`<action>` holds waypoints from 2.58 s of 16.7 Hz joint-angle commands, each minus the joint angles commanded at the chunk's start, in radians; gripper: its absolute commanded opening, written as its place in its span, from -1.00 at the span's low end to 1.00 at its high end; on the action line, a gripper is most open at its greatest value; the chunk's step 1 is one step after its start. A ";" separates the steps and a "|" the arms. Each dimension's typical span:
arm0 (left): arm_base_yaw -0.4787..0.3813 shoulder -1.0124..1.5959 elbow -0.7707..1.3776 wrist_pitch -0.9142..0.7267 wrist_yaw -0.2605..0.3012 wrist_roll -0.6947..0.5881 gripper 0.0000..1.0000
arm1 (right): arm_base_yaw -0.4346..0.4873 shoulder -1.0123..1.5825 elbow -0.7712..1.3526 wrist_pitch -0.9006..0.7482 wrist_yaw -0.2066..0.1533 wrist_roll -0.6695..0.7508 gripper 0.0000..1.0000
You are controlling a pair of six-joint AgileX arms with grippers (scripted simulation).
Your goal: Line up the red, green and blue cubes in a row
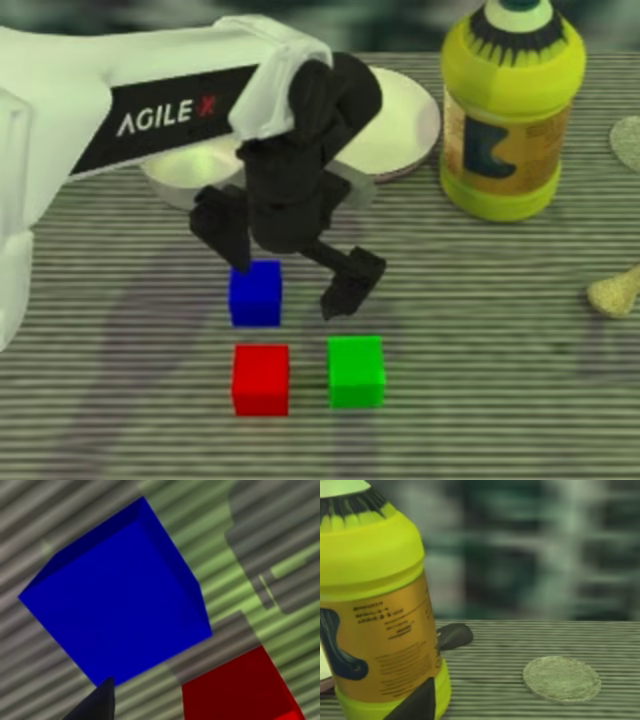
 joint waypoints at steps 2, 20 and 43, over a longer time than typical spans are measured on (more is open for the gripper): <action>0.040 0.008 0.005 0.000 0.001 -0.165 1.00 | 0.000 0.000 0.000 0.000 0.000 0.000 1.00; 0.129 0.074 -0.078 0.187 0.000 -0.450 1.00 | 0.000 0.000 0.000 0.000 0.000 0.000 1.00; 0.130 0.130 -0.150 0.315 0.000 -0.448 -1.00 | 0.000 0.000 0.000 0.000 0.000 0.000 1.00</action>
